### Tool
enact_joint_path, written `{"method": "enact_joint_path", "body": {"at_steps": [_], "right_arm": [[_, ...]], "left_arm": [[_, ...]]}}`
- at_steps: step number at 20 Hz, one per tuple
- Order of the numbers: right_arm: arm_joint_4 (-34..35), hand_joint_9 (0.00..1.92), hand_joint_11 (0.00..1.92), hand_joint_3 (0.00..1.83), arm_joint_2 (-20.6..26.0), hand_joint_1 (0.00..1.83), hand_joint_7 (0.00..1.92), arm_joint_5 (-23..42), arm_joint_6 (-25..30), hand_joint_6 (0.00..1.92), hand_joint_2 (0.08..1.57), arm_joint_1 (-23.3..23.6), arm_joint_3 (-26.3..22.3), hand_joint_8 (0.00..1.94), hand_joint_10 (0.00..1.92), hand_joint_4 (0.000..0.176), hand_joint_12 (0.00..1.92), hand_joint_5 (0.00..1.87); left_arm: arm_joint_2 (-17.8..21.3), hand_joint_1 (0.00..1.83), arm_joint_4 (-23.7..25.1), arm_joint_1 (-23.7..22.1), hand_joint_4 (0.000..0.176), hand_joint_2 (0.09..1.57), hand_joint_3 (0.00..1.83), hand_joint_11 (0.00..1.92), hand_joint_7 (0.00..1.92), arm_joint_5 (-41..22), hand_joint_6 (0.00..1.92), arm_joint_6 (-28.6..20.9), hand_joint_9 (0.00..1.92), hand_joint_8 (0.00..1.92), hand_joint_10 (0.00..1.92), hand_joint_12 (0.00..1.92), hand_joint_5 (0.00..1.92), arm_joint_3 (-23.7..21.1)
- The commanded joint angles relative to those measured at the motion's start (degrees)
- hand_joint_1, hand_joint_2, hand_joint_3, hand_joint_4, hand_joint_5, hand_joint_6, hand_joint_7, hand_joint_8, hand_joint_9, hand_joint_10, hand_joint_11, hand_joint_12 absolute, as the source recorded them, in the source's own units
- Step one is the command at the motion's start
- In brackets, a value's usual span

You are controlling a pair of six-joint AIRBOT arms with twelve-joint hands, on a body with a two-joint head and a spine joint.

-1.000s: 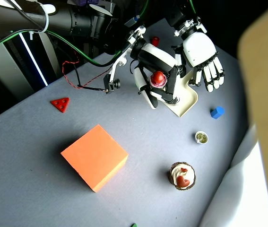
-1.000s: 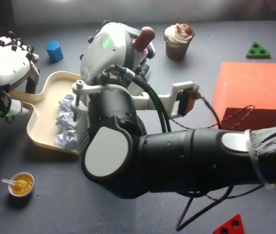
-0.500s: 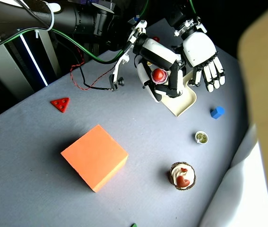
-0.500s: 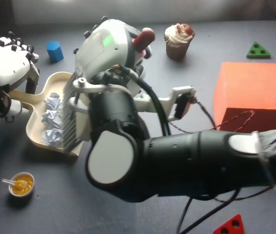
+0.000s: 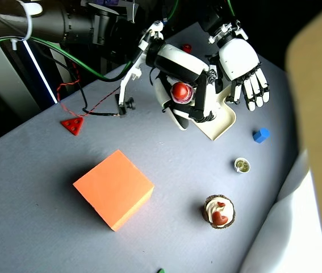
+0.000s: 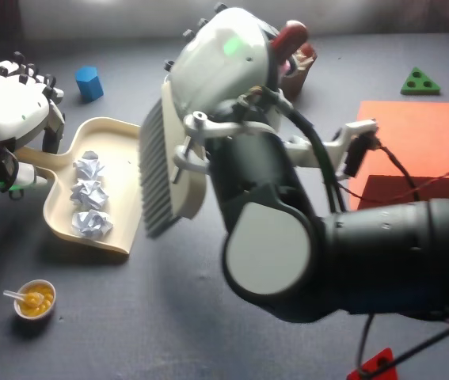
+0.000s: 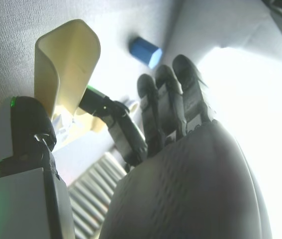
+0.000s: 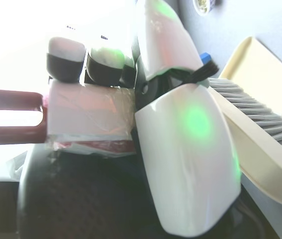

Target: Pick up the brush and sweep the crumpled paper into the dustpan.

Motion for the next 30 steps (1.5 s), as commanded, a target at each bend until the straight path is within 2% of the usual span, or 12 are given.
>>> {"method": "enact_joint_path", "body": {"at_steps": [1, 7, 9, 11, 17, 18, 20, 22, 25, 26, 28, 30], "right_arm": [[-6.0, 1.14, 1.19, 0.00, 1.3, 1.50, 0.99, -2.3, 0.4, 1.92, 1.20, 0.3, -1.0, 1.94, 1.92, 0.138, 1.92, 0.99], [-10.0, 1.15, 1.21, 0.00, 6.9, 1.52, 1.00, -1.2, 4.9, 1.92, 1.19, -5.5, -5.3, 1.94, 1.92, 0.135, 1.92, 1.03], [-10.7, 1.12, 1.19, 0.00, 7.8, 1.51, 0.96, -1.8, 4.9, 1.92, 1.20, -6.9, -6.4, 1.94, 1.92, 0.131, 1.92, 1.02], [-11.1, 1.16, 1.21, 0.00, 8.1, 1.49, 1.01, -2.5, 4.8, 1.92, 1.20, -7.8, -7.0, 1.94, 1.92, 0.127, 1.92, 1.02], [-10.9, 1.18, 1.23, 0.00, 10.2, 1.39, 1.00, -4.3, 4.9, 1.92, 1.15, -9.2, -10.1, 1.94, 1.92, 0.123, 1.92, 1.01], [-10.7, 1.18, 1.23, 0.00, 10.4, 1.36, 1.01, -4.4, 4.9, 1.92, 1.12, -9.5, -10.3, 1.94, 1.92, 0.000, 1.92, 0.97], [-9.5, 1.09, 1.14, 0.00, 10.8, 1.20, 1.00, -4.6, 4.9, 0.71, 1.04, -9.7, -10.4, 1.94, 1.92, 0.000, 1.92, 1.16], [-8.1, 0.87, 0.89, 0.00, 11.4, 1.10, 0.83, -4.6, 4.9, 0.44, 0.89, -9.8, -10.6, 1.94, 1.92, 0.000, 1.92, 1.18], [-7.5, 0.38, 0.25, 0.00, 11.9, 1.01, 0.43, -4.6, 5.0, 1.82, 0.75, -10.5, -10.5, 1.94, 1.92, 0.056, 1.92, 0.54], [-7.5, 0.26, 0.10, 0.00, 11.9, 0.97, 0.32, -4.6, 5.1, 1.78, 0.74, -10.6, -10.5, 1.94, 1.92, 0.067, 1.92, 0.50], [-7.5, 0.05, 0.00, 0.00, 12.2, 0.84, 0.20, -4.6, 5.1, 0.88, 0.77, -10.7, -10.6, 1.29, 1.58, 0.033, 1.71, 0.39], [-7.5, 0.28, 0.00, 0.00, 12.7, 0.70, 0.38, -4.6, 5.1, 0.11, 0.74, -10.7, -10.9, 0.27, 0.46, 0.019, 1.15, 0.37]], "left_arm": [[0.9, 1.09, 1.0, -0.3, 0.012, 1.10, 0.00, 0.01, 0.32, -6.6, 0.91, 0.1, 0.21, 0.00, 0.00, 0.39, 1.02, 0.2], [1.1, 1.10, 1.0, -0.6, 0.001, 1.09, 0.00, 0.03, 0.33, -6.8, 0.89, 0.1, 0.24, 0.00, 0.00, 0.41, 1.03, 0.1], [1.1, 1.07, 1.0, -0.8, 0.052, 1.11, 0.00, 0.01, 0.30, -6.8, 0.96, 0.1, 0.22, 0.00, 0.00, 0.40, 0.99, 0.1], [1.1, 0.95, 1.0, -0.9, 0.071, 0.99, 0.00, 0.05, 0.30, -6.8, 0.11, 0.1, 0.23, 0.01, 0.00, 0.41, 0.74, 0.1], [1.1, 0.80, 1.1, -1.1, 0.115, 0.96, 0.00, 0.03, 0.26, -6.9, 0.00, 0.1, 0.21, 0.00, 0.00, 0.39, 0.41, 0.0], [1.1, 0.83, 1.1, -1.2, 0.113, 0.95, 0.00, 0.03, 0.26, -7.0, 0.01, 0.1, 0.21, 0.00, 0.00, 0.38, 0.43, -0.1], [1.3, 0.81, 1.7, -2.0, 0.120, 0.96, 0.00, 0.05, 0.25, -6.7, 0.01, 0.1, 0.22, 0.00, 0.00, 0.38, 0.44, 0.1], [1.4, 0.81, 2.3, -3.1, 0.123, 0.95, 0.00, 0.04, 0.25, -5.6, 0.01, 0.1, 0.22, 0.00, 0.00, 0.38, 0.45, 0.4], [2.0, 0.83, 2.7, -5.0, 0.115, 0.94, 0.00, 0.03, 0.26, -4.2, 0.01, 0.3, 0.22, 0.00, 0.00, 0.37, 0.47, 0.4], [2.1, 0.81, 2.9, -5.5, 0.121, 0.95, 0.00, 0.01, 0.25, -3.8, 0.01, 0.3, 0.20, 0.00, 0.00, 0.36, 0.46, 0.3], [2.6, 0.80, 3.7, -7.6, 0.124, 0.95, 0.00, 0.03, 0.25, -1.7, 0.01, 0.3, 0.20, 0.00, 0.00, 0.37, 0.47, 0.3], [3.1, 0.83, 4.3, -9.8, 0.120, 0.94, 0.00, 0.05, 0.27, 0.3, 0.02, 0.6, 0.22, 0.01, 0.01, 0.38, 0.50, 0.2]]}}
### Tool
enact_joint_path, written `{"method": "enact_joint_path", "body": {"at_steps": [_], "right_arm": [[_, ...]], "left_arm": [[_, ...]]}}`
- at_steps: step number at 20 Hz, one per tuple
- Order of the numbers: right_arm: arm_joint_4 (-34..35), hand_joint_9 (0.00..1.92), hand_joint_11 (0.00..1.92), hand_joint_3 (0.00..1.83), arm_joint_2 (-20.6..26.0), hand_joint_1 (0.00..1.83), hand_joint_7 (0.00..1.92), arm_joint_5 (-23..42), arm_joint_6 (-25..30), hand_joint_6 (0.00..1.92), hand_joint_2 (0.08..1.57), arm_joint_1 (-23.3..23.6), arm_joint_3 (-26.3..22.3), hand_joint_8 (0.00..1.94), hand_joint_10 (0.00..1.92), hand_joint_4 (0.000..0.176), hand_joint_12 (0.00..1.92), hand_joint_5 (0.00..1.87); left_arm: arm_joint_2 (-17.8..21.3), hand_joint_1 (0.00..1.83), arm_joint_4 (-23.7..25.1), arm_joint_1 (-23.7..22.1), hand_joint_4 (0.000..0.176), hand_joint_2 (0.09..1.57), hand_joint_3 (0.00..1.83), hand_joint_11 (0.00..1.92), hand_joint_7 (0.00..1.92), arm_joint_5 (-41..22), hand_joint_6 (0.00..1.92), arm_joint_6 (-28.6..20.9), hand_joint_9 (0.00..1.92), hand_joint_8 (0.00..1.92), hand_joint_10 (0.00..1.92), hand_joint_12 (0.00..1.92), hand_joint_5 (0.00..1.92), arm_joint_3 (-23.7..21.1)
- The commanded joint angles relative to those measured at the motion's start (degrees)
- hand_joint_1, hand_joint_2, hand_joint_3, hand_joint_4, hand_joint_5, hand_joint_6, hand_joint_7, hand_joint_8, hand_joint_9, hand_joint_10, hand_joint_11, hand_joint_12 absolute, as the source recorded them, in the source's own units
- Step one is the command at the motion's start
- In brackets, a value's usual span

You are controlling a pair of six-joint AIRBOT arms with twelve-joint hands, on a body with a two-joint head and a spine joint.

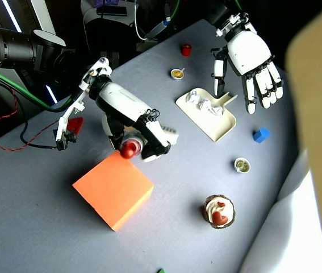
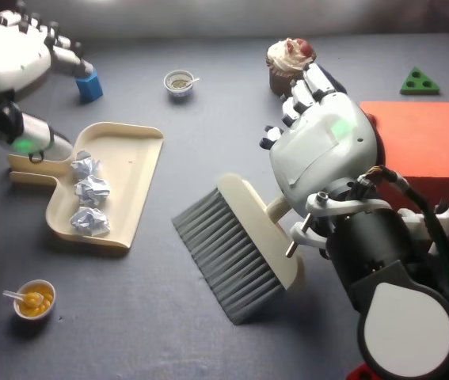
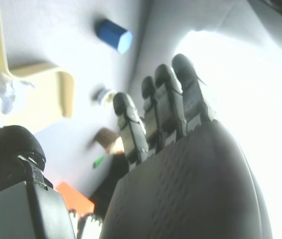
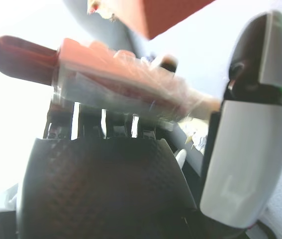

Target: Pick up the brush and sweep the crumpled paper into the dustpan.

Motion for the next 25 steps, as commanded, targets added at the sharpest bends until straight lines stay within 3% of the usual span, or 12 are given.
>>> {"method": "enact_joint_path", "body": {"at_steps": [1, 2, 4, 9, 11, 15, 16, 18, 20, 23, 25], "right_arm": [[-4.6, 0.19, 0.00, 0.00, 0.9, 0.64, 0.24, -4.0, -0.2, 0.02, 0.72, 0.8, -0.5, 0.06, 0.14, 0.014, 0.69, 0.22], [-4.6, 0.12, 0.00, 0.00, 1.2, 0.65, 0.17, -3.9, 0.1, 0.00, 0.68, 0.8, -0.9, 0.01, 0.04, 0.016, 0.35, 0.15], [-4.6, 0.07, 0.07, 0.00, 2.3, 0.67, 0.09, -3.4, 1.7, 0.00, 0.68, 0.8, -1.7, 0.00, 0.00, 0.000, 0.10, 0.09], [-4.4, 0.01, 0.04, 0.00, 7.9, 0.65, 0.05, 1.3, 14.2, 0.00, 0.69, 0.8, -3.7, 0.00, 0.00, 0.000, 0.06, 0.05], [-4.5, 0.00, 0.01, 0.01, 9.9, 0.61, 0.02, 4.9, 18.9, 0.00, 0.72, 0.8, -4.4, 0.00, 0.00, 0.000, 0.03, 0.02], [-10.5, 0.00, 0.02, 0.01, 16.4, 0.63, 0.02, 15.3, 31.0, 0.00, 0.74, 0.8, -5.9, 0.00, 0.00, 0.000, 0.03, 0.02], [-10.9, 0.01, 0.03, 0.01, 18.1, 0.64, 0.04, 19.5, 33.7, 0.00, 0.75, 1.6, -6.1, 0.01, 0.00, 0.000, 0.04, 0.03], [-10.7, 0.00, 0.03, 0.01, 20.5, 0.67, 0.03, 25.8, 37.7, 0.01, 0.75, 3.2, -6.1, 0.01, 0.00, 0.000, 0.04, 0.02], [-10.3, 0.00, 0.02, 0.01, 23.4, 0.61, 0.00, 34.9, 40.3, 0.00, 0.76, 5.3, -5.9, 0.00, 0.00, 0.000, 0.03, 0.00], [-9.0, 0.00, 0.01, 0.02, 26.0, 0.57, 0.00, 41.4, 40.6, 0.00, 0.80, 6.9, -6.2, 0.00, 0.00, 0.000, 0.03, 0.00], [-9.0, 0.00, 0.02, 0.01, 28.5, 0.58, 0.00, 49.1, 43.2, 0.00, 0.83, 8.7, -5.9, 0.00, 0.00, 0.000, 0.03, 0.00]], "left_arm": [[1.0, 0.83, 1.1, -1.3, 0.116, 0.95, 0.00, 0.03, 0.25, -4.1, 0.01, 0.7, 0.22, 0.00, 0.01, 0.37, 0.50, 0.0], [1.2, 0.80, 1.1, -2.1, 0.127, 0.96, 0.00, 0.04, 0.25, -3.4, 0.01, 0.8, 0.21, 0.00, 0.00, 0.37, 0.48, -0.2], [1.6, 0.80, 1.1, -3.1, 0.123, 0.95, 0.00, 0.05, 0.27, -3.0, 0.01, 0.9, 0.22, 0.01, 0.00, 0.38, 0.50, -0.8], [1.6, 0.80, 1.8, -4.3, 0.118, 0.96, 0.00, 0.01, 0.23, -1.4, 0.00, 0.9, 0.18, 0.00, 0.00, 0.36, 0.48, -2.3], [1.7, 0.77, 1.7, -4.3, 0.124, 0.96, 0.00, 0.04, 0.25, -1.2, 0.00, 0.9, 0.21, 0.01, 0.01, 0.37, 0.47, -3.4], [1.9, 0.78, 1.4, -4.6, 0.116, 0.97, 0.00, 0.01, 0.22, -0.5, 0.00, 0.9, 0.19, 0.00, 0.00, 0.35, 0.45, -5.1], [2.2, 0.76, 1.4, -4.8, 0.120, 0.97, 0.00, 0.00, 0.21, -0.3, 0.00, 0.9, 0.18, 0.00, 0.00, 0.34, 0.44, -5.6], [2.4, 0.80, 1.3, -5.6, 0.113, 0.96, 0.00, 0.02, 0.23, -0.1, 0.01, 0.9, 0.19, 0.01, 0.01, 0.35, 0.47, -6.0], [2.5, 0.79, 0.6, -6.8, 0.106, 0.97, 0.00, 0.00, 0.20, 0.5, 0.00, 1.7, 0.17, 0.00, 0.00, 0.32, 0.45, -6.1], [2.8, 0.79, 0.6, -8.2, 0.105, 0.96, 0.00, 0.11, 0.24, 1.8, 0.00, 2.5, 0.23, 0.00, 0.00, 0.34, 0.47, -5.9], [3.0, 0.75, 0.6, -9.1, 0.104, 0.98, 0.01, 0.03, 0.24, 2.3, 0.00, 3.0, 0.20, 0.00, 0.00, 0.30, 0.42, -5.9]]}}
